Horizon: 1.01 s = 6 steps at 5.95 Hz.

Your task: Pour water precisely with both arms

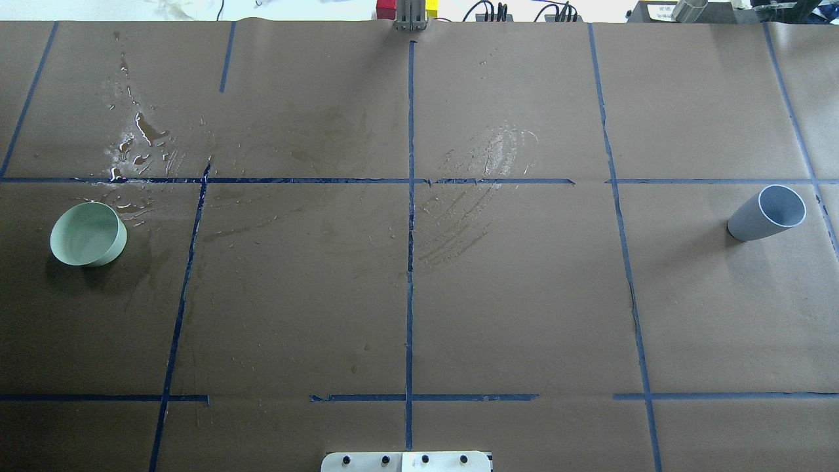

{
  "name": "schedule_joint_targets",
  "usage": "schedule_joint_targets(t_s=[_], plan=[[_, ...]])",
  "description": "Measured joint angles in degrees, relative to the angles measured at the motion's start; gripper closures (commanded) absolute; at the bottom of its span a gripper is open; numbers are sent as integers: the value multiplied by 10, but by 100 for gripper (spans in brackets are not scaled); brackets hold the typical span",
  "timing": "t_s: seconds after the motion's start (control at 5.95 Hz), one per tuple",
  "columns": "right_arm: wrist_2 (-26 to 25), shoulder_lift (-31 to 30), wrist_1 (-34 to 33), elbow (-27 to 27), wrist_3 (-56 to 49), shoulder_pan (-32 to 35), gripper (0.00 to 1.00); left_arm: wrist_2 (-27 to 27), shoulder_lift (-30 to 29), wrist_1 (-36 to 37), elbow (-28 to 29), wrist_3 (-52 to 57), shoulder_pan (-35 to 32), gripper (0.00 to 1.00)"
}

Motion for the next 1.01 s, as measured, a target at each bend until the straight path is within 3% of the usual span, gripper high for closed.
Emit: schedule_joint_targets(t_s=[1.01], plan=[[1,1,0,9,2,-1,0,2,-31,-24,-18,-4,19,0]])
